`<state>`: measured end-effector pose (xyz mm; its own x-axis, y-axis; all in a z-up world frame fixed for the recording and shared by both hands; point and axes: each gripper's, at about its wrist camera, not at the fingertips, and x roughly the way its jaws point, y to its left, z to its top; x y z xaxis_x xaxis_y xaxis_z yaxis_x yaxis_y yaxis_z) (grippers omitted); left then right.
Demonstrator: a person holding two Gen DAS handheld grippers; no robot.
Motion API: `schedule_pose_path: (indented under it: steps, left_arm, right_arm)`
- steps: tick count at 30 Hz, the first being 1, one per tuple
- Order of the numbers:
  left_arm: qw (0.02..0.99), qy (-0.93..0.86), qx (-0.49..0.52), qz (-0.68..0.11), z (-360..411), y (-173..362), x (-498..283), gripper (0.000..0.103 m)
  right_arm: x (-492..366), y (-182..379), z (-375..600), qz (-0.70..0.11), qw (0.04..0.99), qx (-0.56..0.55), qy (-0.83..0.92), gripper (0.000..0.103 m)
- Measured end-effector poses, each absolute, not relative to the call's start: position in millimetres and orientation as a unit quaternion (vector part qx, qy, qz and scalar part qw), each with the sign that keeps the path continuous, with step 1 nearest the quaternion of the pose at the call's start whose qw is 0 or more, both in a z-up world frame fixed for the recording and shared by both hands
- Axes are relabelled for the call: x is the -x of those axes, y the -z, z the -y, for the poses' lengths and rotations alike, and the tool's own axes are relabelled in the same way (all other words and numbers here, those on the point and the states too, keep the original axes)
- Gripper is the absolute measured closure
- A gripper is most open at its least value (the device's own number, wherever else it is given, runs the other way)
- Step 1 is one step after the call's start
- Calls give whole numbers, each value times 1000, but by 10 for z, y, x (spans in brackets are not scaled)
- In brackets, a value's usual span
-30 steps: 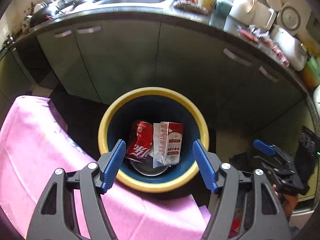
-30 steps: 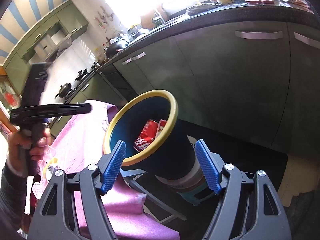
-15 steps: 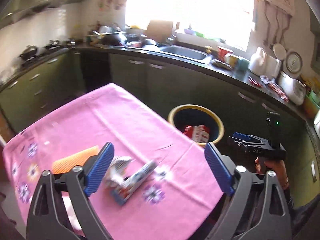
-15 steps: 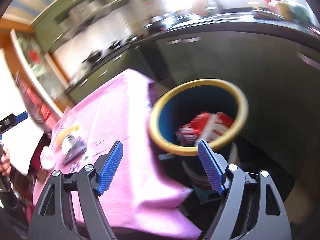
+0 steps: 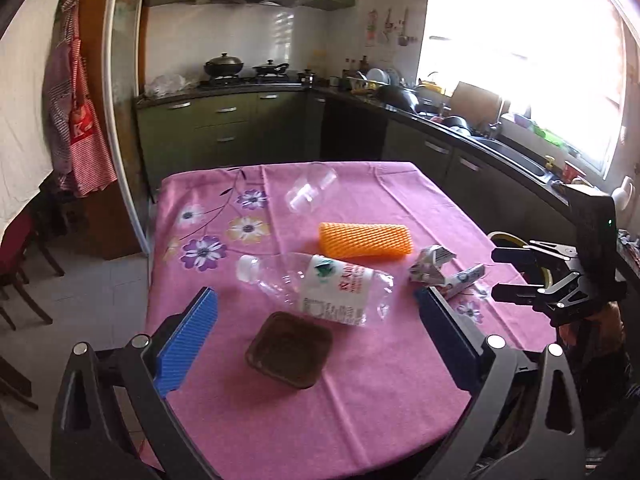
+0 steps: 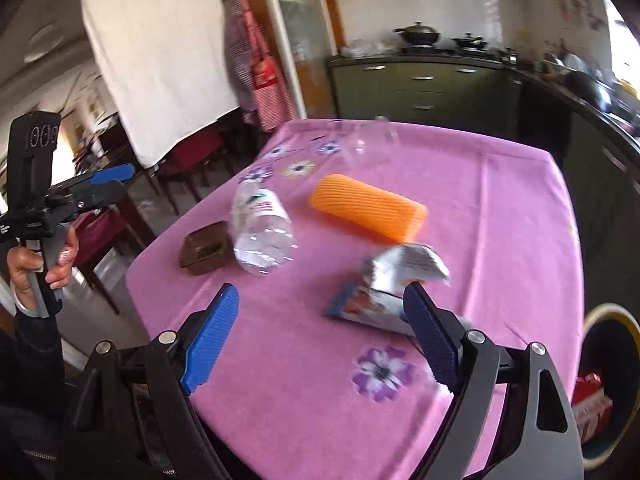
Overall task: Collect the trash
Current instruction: 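Grasp the clear water bottle with the right gripper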
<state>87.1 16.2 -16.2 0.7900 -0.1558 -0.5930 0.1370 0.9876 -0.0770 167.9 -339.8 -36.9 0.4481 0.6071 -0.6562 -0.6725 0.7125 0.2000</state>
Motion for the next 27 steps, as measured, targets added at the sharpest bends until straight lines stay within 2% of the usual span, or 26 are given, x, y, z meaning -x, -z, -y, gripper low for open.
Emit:
schedule_pose_path:
  steps: [11,17,27]
  left_arm:
    - [948,65,39,-308,-480,226,-801,7]
    - [947,65,58,-308,-624,256,-804,7]
    - [943,69,78,-315,-711,362,-834,7]
  right_arm:
    - [-2304,430,1814,-447,749,209,-442,18]
    - [-2505,746,1482,-499,706,266,-426,18]
    - [-2659,1006,1218,-522,678,303,-420,18]
